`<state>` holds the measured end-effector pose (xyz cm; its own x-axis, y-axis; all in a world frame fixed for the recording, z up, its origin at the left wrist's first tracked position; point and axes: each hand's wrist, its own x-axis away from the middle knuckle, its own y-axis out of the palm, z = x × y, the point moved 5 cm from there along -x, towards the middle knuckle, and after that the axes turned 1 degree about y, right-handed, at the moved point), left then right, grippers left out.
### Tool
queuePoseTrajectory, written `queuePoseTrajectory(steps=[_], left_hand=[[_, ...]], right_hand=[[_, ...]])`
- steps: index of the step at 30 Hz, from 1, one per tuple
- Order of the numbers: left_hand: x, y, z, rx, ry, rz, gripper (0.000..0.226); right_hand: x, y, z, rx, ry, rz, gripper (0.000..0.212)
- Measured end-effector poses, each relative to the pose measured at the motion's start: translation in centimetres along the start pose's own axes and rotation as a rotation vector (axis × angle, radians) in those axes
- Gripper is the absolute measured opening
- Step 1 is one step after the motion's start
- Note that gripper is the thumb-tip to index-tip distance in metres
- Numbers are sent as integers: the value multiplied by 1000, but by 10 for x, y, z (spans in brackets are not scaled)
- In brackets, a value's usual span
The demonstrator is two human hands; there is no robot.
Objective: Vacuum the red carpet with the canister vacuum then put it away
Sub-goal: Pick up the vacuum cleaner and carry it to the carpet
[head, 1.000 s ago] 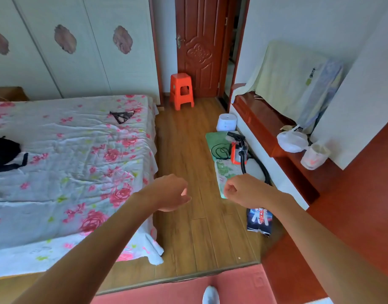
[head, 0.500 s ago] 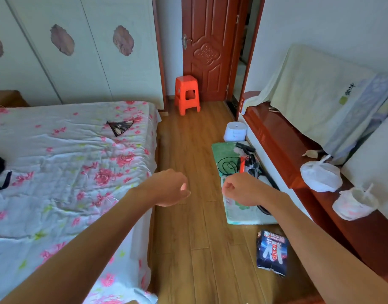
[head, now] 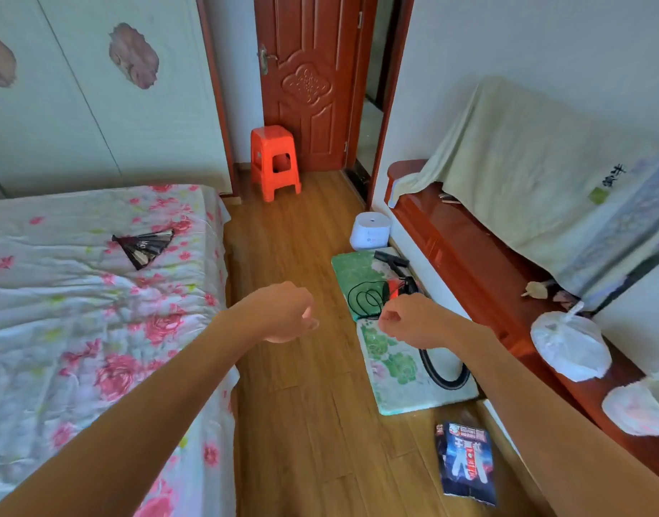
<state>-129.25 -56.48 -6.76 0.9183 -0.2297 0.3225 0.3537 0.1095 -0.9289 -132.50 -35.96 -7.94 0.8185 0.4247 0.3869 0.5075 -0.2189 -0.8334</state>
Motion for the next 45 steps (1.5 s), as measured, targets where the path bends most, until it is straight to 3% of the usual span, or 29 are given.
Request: queuePoseTrajectory(steps=[9, 12, 19, 23, 26, 30, 34, 45], left_hand=[[-115, -37, -35, -35, 131, -98, 35], [-159, -48, -39, -33, 163, -119, 39], [-275, -78, -73, -52, 147, -160, 42], [-345, -84, -95, -92, 130, -228, 31], [-396, -91, -101, -81, 132, -201, 35], [-469, -88, -108, -47, 226, -206, 23], [-534, -82, -120, -52, 341, -283, 27], [-697, -114, -183, -85, 578, -404, 23]], right_hand=[[-96, -37, 26, -23, 171, 7, 22], [-136, -51, 44, -31, 193, 0, 32], [-254, -89, 71, -27, 222, -10, 16], [-315, -104, 80, -120, 227, -46, 23], [-353, -115, 95, -126, 276, -54, 22], [-396, -122, 127, -191, 366, -70, 24], [-434, -124, 160, -200, 409, -68, 36], [-529, -136, 177, -358, 688, -13, 24]])
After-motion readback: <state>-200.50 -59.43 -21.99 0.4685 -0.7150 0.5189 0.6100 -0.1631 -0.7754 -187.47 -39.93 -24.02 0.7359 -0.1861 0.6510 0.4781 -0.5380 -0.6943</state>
